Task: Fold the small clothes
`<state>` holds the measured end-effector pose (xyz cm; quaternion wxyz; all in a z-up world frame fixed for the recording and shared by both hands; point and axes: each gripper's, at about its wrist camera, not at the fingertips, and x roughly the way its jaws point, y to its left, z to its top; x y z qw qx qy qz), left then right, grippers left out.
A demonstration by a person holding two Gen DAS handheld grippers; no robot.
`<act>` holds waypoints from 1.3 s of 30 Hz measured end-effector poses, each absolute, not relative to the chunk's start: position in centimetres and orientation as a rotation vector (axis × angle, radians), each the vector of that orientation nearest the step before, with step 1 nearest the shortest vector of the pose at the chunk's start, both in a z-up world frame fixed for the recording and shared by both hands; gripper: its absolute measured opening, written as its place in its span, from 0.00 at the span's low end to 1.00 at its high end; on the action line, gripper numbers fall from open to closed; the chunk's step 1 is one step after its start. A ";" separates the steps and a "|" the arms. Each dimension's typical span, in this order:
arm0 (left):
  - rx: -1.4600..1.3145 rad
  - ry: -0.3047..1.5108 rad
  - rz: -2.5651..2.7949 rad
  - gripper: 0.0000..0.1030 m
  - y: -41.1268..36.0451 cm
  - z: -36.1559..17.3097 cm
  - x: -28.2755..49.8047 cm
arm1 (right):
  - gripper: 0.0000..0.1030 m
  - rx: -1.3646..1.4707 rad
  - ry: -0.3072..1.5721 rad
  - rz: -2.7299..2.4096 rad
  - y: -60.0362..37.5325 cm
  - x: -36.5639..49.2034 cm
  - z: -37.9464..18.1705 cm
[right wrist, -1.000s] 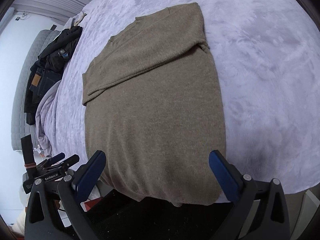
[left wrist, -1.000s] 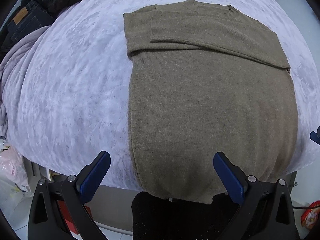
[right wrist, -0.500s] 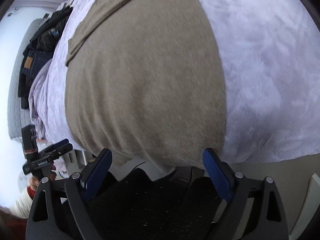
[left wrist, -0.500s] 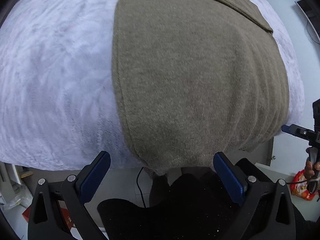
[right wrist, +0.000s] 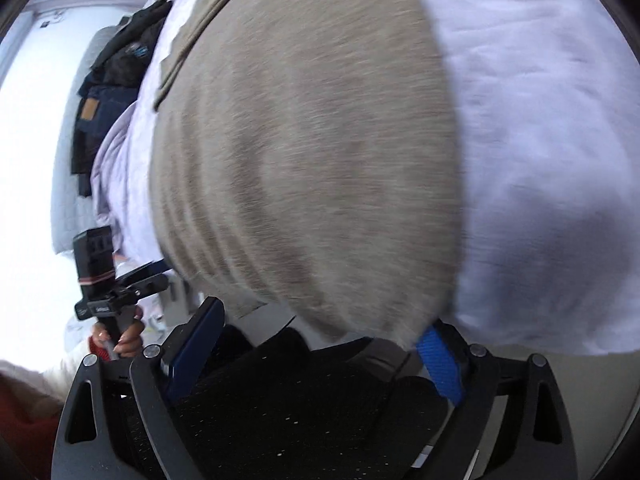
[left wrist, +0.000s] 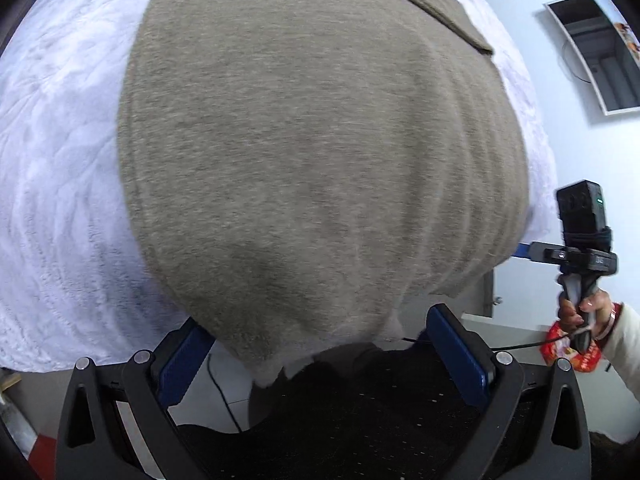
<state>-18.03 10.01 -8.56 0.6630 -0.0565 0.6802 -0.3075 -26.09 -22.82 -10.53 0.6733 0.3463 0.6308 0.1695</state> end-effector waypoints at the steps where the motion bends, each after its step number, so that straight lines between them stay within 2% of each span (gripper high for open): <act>1: -0.129 1.537 -0.718 1.00 9.7 -8.4 -18.1 | 0.91 0.779 1.422 0.409 -22.4 -25.9 -10.6; 8: -0.063 1.578 -0.709 0.99 8.3 -10.1 -18.5 | 0.91 0.840 1.444 0.440 -21.8 -25.1 -13.0; 9: -0.058 1.577 -0.696 0.97 8.4 -10.1 -18.6 | 0.90 0.859 1.446 0.437 -21.8 -25.1 -13.2; 10: -0.053 1.575 -0.681 0.90 8.4 -9.9 -18.7 | 0.87 0.877 1.449 0.432 -21.7 -25.3 -13.4; 11: -0.053 1.581 -0.664 0.74 8.6 -9.9 -18.7 | 0.81 0.898 1.450 0.420 -21.6 -25.5 -13.4; 12: -0.063 1.591 -0.651 0.61 8.7 -10.0 -18.7 | 0.58 0.931 1.444 0.401 -22.0 -25.7 -13.4; 13: -0.090 1.608 -0.643 0.36 9.0 -10.2 -18.5 | 0.27 0.965 1.441 0.388 -22.3 -26.0 -13.5; 14: -0.122 1.622 -0.647 0.19 9.6 -10.5 -18.3 | 0.16 1.010 1.436 0.379 -22.5 -26.1 -13.6; 20: -0.253 1.601 -0.731 0.16 11.5 -8.0 -17.5 | 0.14 1.152 1.331 0.473 -22.7 -27.5 -11.8; 25: -0.401 1.501 -0.725 0.16 13.2 -4.0 -14.8 | 0.14 1.281 1.145 0.561 -23.3 -25.8 -8.3; 33: -0.480 1.258 -0.662 0.16 13.9 0.7 -5.1 | 0.14 1.338 0.917 0.680 -24.3 -16.9 -4.1; 39: -0.432 1.181 -0.535 0.16 12.4 0.0 3.4 | 0.14 1.382 0.835 0.597 -26.7 -8.5 -4.6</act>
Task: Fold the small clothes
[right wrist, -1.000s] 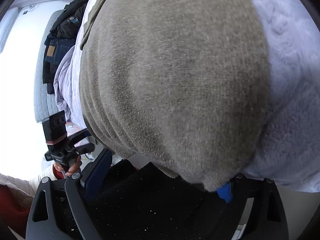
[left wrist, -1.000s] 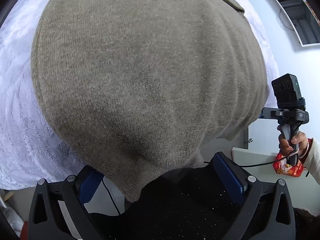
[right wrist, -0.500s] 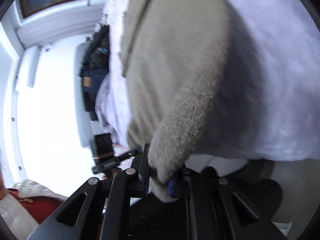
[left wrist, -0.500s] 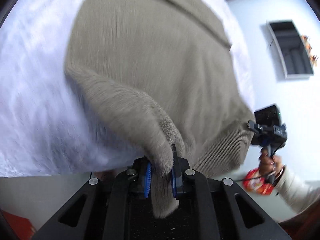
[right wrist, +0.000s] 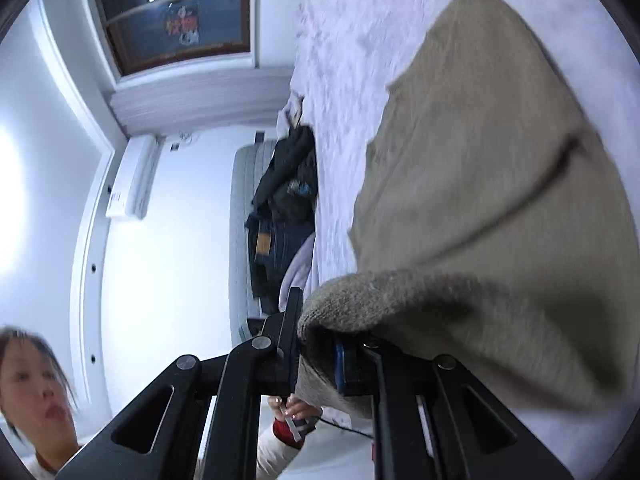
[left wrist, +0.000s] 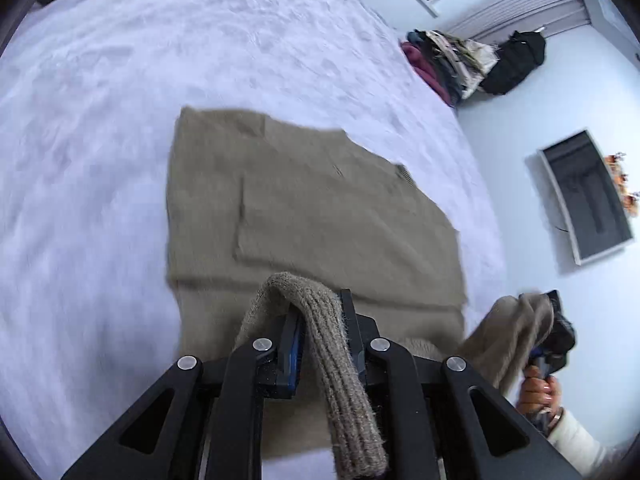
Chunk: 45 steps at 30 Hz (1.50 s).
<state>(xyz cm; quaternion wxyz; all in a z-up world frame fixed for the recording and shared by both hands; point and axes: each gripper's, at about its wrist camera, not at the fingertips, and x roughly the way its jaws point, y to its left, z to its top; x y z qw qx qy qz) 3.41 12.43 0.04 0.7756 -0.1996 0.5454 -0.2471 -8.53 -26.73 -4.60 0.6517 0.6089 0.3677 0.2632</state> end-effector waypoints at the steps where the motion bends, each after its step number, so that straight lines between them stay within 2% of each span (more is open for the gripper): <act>1: -0.409 1.180 -0.511 0.16 11.7 -0.3 4.6 | 0.14 1.388 0.836 0.571 -27.2 -7.0 -4.9; 5: -0.285 1.199 -0.377 0.17 10.1 -2.3 8.8 | 0.14 1.347 0.889 0.423 -29.2 -1.8 -6.2; 8: -0.280 1.248 -0.358 0.23 10.2 -3.5 10.0 | 0.18 1.225 1.033 0.254 -29.6 0.8 -7.7; 10: -0.263 1.251 -0.368 0.23 10.4 -3.4 9.7 | 0.20 1.154 1.099 0.224 -29.9 1.5 -8.2; 11: -0.262 1.252 -0.384 0.33 10.5 -3.2 9.5 | 0.23 1.127 1.108 0.229 -29.6 1.8 -8.0; 12: -0.274 1.254 -0.394 0.43 10.8 -2.8 9.3 | 0.35 1.087 1.112 0.234 -29.4 2.1 -7.4; 13: -0.294 1.244 -0.391 0.62 11.1 -2.3 9.2 | 0.54 1.053 1.109 0.241 -28.9 2.4 -6.9; 15: -0.321 1.210 -0.380 0.64 12.3 -0.9 8.9 | 0.69 0.977 1.095 0.258 -28.5 3.0 -5.4; 18: -0.305 1.191 -0.348 0.64 13.4 0.5 8.9 | 0.69 0.949 1.063 0.271 -30.1 2.5 -3.9; 20: -0.184 1.170 -0.310 0.67 13.2 0.9 8.7 | 0.69 0.907 1.034 0.232 -30.5 2.1 -2.5; 22: -0.061 1.170 -0.305 0.67 12.5 0.6 8.3 | 0.69 0.752 1.043 0.195 -30.7 1.6 -0.7; 26: 0.104 1.188 -0.368 0.67 11.5 -0.5 7.2 | 0.69 0.266 1.111 0.161 -27.1 0.2 1.4; 32: 0.202 1.200 -0.423 0.67 12.0 -0.7 6.0 | 0.69 -0.033 1.162 0.218 -25.4 -2.9 0.8; 39: 0.211 1.189 -0.550 0.67 6.1 -1.7 9.8 | 0.69 -0.240 1.133 0.301 -21.4 0.7 -0.7; 45: 0.204 1.238 -0.547 0.67 3.5 -3.5 12.3 | 0.69 -0.273 1.124 0.359 -19.5 3.2 -1.2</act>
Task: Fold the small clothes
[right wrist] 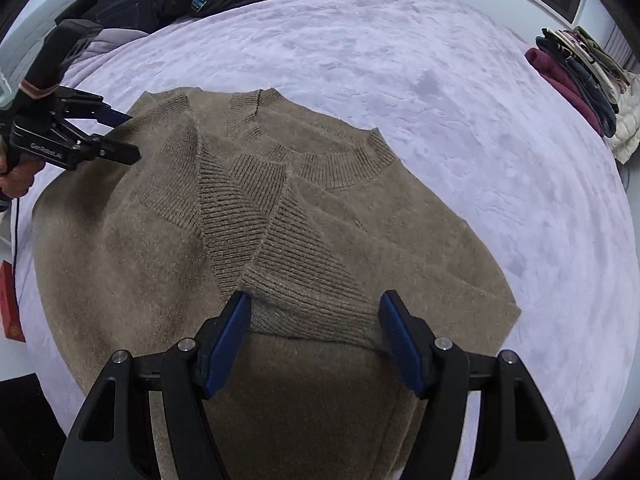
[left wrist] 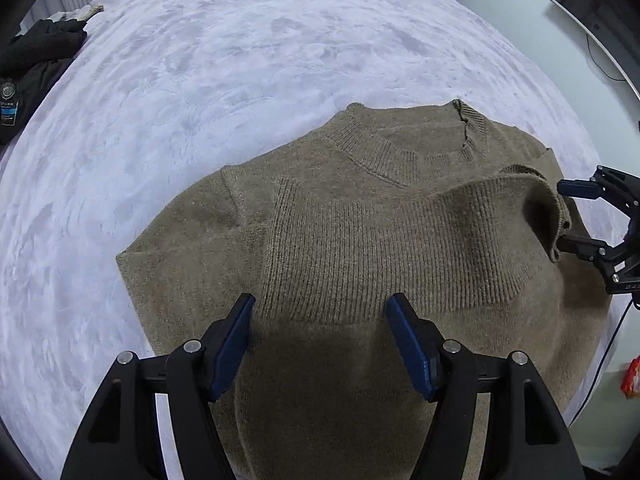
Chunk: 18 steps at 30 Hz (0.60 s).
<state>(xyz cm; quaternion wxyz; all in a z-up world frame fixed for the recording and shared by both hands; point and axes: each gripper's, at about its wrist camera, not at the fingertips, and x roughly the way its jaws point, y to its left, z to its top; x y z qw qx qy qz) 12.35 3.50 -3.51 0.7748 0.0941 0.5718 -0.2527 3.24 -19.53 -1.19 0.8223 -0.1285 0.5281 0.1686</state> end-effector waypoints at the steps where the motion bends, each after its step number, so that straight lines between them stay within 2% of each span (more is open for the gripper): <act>1: 0.196 1.237 -0.542 0.67 3.8 -3.4 12.4 | 0.69 -0.265 1.114 0.362 -19.7 3.1 -0.9; 12: 0.175 1.314 -0.532 0.66 2.7 -4.5 14.1 | 0.69 -0.389 1.092 0.420 -18.8 2.4 -2.1; 13: 0.177 1.311 -0.530 0.59 2.7 -4.5 14.0 | 0.69 -0.426 1.084 0.434 -18.2 2.3 -2.3; 14: 0.181 1.308 -0.536 0.40 2.6 -4.4 13.8 | 0.69 -0.472 1.076 0.449 -17.5 2.2 -2.6; 15: 0.181 1.312 -0.540 0.33 2.3 -4.4 13.7 | 0.67 -0.499 1.074 0.458 -17.1 2.3 -2.8; 17: 0.188 1.299 -0.541 0.20 1.9 -4.1 13.4 | 0.31 -0.473 1.080 0.475 -16.8 3.1 -2.7; 18: 0.203 1.286 -0.536 0.20 1.6 -3.9 13.1 | 0.10 -0.393 1.105 0.479 -17.1 4.0 -2.4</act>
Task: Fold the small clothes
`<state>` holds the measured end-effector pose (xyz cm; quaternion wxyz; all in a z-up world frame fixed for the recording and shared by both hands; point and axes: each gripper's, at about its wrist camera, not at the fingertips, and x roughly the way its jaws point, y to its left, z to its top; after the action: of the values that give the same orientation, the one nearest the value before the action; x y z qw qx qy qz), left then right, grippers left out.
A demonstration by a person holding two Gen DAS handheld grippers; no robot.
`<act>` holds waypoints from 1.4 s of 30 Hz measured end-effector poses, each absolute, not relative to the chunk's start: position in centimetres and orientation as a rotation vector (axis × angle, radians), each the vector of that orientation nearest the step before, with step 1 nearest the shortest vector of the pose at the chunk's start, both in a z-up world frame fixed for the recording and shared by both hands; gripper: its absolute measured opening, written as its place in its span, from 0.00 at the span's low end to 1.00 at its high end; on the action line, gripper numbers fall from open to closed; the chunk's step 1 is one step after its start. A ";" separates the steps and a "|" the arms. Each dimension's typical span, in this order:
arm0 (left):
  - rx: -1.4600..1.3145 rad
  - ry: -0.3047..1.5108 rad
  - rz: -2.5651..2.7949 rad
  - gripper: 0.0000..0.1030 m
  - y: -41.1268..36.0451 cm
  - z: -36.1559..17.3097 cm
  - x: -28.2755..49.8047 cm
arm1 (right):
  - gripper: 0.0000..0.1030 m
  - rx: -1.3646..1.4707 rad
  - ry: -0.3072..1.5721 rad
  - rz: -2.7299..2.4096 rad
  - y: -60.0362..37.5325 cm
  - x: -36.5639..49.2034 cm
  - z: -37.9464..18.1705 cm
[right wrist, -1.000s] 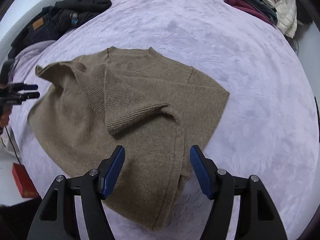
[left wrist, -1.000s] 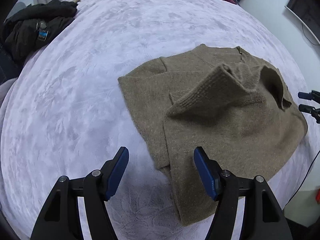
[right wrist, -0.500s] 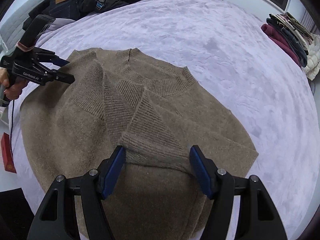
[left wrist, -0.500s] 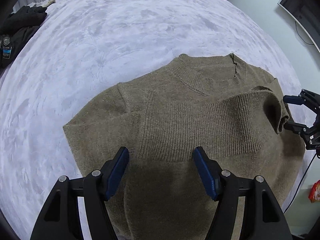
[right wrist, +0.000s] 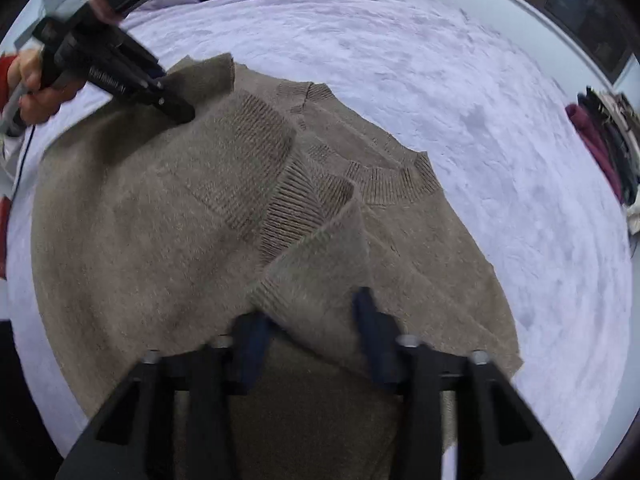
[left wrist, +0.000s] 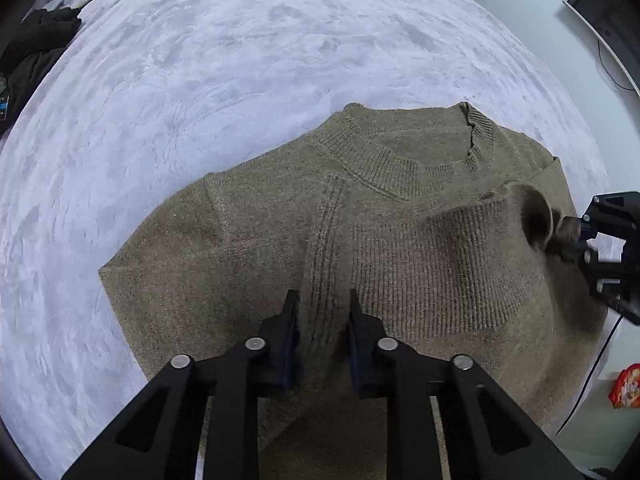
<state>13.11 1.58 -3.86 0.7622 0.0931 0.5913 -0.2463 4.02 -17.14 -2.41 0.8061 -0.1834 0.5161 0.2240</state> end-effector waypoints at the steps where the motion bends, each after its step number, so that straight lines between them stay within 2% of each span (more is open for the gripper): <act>1: 0.216 1.271 -0.520 0.20 1.3 -3.6 12.9 | 0.09 -0.296 1.116 0.456 -17.9 5.0 -1.9; 6: 0.151 1.185 -0.478 0.19 2.2 -1.0 13.1 | 0.09 0.101 1.090 0.335 -24.3 8.8 0.7; 8: 0.105 1.156 -0.442 0.18 2.7 -0.3 14.2 | 0.09 0.158 1.084 0.303 -25.9 9.9 1.0; 10: 0.075 1.145 -0.397 0.08 3.1 -0.4 15.4 | 0.08 0.181 1.073 0.275 -26.7 10.7 1.0; 15: 0.073 1.171 -0.231 0.09 4.5 -3.2 17.1 | 0.08 0.259 1.106 0.224 -28.0 14.0 -1.3; 21: 0.042 1.200 -0.274 0.09 4.6 -3.6 16.9 | 0.10 0.434 1.156 0.350 -29.1 14.3 -3.8; 23: 0.045 1.235 -0.275 0.09 4.2 -4.2 17.4 | 0.11 0.440 1.225 0.321 -29.1 14.7 -4.9; 28: -0.050 1.293 -0.296 0.09 4.8 -5.2 18.4 | 0.11 0.435 1.252 0.304 -28.7 15.0 -5.4; 30: -0.047 1.274 -0.293 0.09 4.8 -5.0 18.3 | 0.08 0.377 1.238 0.293 -28.1 14.7 -4.7; 36: -0.033 1.151 -0.238 0.09 5.4 -2.5 18.3 | 0.07 0.320 1.116 0.288 -28.3 14.8 -0.4; 42: -0.004 1.167 -0.082 0.09 6.6 -4.0 20.2 | 0.07 0.285 1.209 0.204 -28.5 17.0 -4.4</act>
<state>20.19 6.57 -4.04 0.8337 -0.0019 0.5509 -0.0386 16.98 -28.50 -4.35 0.8084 0.1331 0.5654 0.0956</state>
